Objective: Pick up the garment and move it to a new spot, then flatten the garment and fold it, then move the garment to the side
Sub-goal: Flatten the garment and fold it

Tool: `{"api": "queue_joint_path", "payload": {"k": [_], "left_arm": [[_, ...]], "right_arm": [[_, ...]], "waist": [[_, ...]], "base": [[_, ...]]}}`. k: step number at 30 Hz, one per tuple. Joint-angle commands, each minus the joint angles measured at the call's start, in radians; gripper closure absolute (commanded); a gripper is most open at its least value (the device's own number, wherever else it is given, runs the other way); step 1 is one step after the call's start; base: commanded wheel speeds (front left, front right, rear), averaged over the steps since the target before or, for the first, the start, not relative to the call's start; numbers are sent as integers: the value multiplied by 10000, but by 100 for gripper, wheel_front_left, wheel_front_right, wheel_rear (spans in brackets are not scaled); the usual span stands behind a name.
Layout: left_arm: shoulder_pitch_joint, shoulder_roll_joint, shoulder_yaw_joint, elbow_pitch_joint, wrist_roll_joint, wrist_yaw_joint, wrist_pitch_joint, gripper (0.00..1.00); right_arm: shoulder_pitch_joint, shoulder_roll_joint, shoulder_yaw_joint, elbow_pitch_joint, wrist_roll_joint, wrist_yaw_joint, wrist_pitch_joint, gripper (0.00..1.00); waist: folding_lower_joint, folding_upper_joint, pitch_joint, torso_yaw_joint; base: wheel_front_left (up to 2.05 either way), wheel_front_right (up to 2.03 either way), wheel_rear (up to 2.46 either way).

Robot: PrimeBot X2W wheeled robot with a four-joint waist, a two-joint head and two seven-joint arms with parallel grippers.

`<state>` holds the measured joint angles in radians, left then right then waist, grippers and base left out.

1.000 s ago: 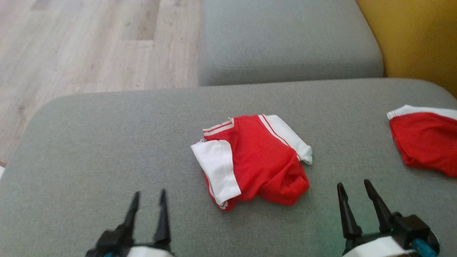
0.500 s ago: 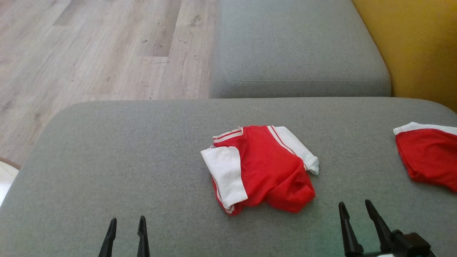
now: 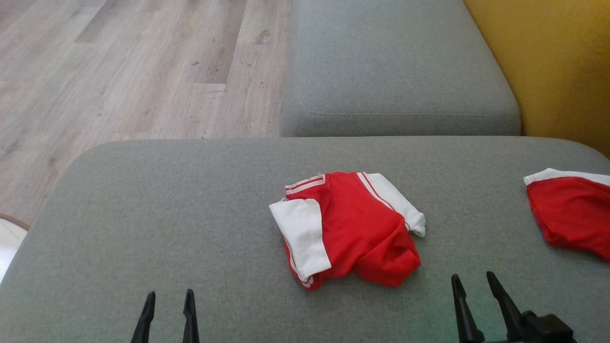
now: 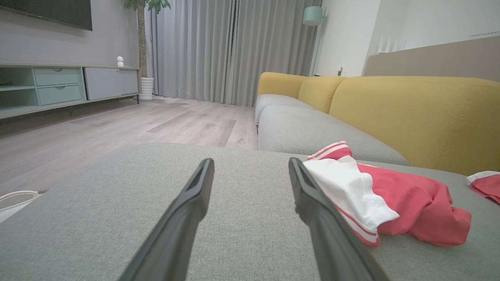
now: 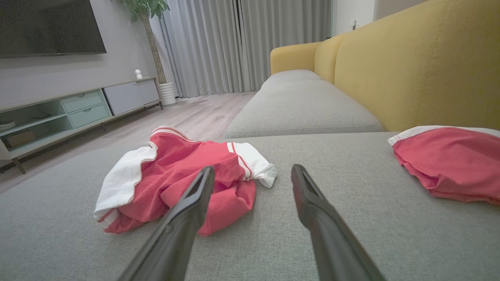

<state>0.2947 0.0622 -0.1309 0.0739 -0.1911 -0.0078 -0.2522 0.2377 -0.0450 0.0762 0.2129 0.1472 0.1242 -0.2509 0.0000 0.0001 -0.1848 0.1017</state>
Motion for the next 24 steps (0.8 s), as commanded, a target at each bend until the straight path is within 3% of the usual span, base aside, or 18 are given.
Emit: {"api": "queue_joint_path", "payload": {"k": [1, 13, 24], "left_arm": [[-369, -115, 311, -286, 13, 16, -95, 0], [-283, -118, 169, -355, -84, 212, -95, 0], [-928, -119, -114, -181, -377, 86, -95, 0]], "right_arm": [[-300, -64, 223, -268, 43, 65, -109, 0], [-337, -59, 310, -257, 58, 65, -109, 0], [-582, -112, 528, -370, -2, 65, -109, 0]], "waist": [[0, -1, -1, 6], [0, -1, 72, -82], [0, -1, 676, -412]], "base": [[0, 0, 0], [0, 0, 0], [0, 0, 0]]}}
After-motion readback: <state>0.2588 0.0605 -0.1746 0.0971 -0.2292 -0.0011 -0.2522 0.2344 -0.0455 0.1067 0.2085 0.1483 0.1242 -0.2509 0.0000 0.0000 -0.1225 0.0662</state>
